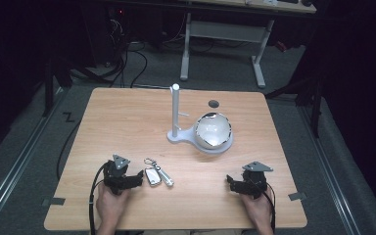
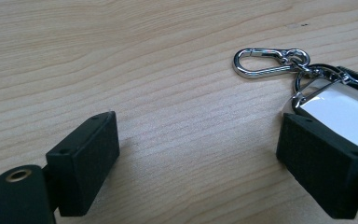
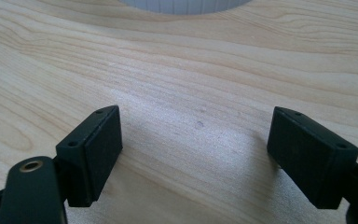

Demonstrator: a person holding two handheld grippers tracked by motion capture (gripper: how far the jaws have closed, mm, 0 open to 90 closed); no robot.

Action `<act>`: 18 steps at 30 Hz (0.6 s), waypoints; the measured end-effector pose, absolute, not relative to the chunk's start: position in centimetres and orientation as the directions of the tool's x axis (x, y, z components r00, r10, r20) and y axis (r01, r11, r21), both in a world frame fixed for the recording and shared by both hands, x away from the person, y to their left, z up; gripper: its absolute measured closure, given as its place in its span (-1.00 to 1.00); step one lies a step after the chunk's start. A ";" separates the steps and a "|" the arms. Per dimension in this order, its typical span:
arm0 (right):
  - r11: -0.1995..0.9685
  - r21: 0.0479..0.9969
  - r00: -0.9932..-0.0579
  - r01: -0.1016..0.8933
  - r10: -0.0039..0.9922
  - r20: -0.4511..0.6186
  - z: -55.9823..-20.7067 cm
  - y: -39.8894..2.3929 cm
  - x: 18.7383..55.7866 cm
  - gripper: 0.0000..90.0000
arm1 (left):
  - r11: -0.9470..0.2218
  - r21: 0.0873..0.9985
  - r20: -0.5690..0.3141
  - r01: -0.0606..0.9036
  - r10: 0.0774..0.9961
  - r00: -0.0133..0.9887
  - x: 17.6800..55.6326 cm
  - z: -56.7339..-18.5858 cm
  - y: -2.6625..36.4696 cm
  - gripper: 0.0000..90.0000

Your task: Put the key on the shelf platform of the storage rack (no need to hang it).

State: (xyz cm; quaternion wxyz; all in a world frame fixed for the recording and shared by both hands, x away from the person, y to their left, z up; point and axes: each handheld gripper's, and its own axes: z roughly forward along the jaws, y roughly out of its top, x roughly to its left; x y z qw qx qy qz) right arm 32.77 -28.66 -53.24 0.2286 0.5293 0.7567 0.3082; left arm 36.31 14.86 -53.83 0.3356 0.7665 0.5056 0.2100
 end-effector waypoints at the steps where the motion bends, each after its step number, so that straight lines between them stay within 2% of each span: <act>1: 0.250 0.709 -0.335 0.660 0.942 -0.021 -53.2 -28.7 32.8 -0.60 | -0.263 0.727 -0.018 0.634 0.916 0.400 36.3 -53.8 14.9 -0.70; 9: 0.250 0.709 -0.339 0.659 0.941 -0.017 -53.2 -28.7 32.8 -0.57 | -0.263 0.727 -0.018 0.634 0.916 0.401 36.3 -53.8 14.9 -0.69; 10: 0.253 0.713 -0.346 0.654 0.938 -0.015 -53.2 -28.7 32.7 -0.49 | -0.263 0.728 -0.018 0.633 0.916 0.401 36.3 -53.8 14.9 -0.69; 15: 0.250 0.717 -0.344 0.651 0.939 -0.015 -53.2 -28.7 32.7 -0.43 | -0.264 0.728 -0.018 0.633 0.916 0.402 36.3 -53.8 14.9 -0.69; 18: 0.241 0.721 -0.333 0.650 0.943 -0.014 -53.2 -28.7 32.6 -0.32 | -0.264 0.728 -0.017 0.633 0.916 0.402 36.3 -53.8 14.9 -0.69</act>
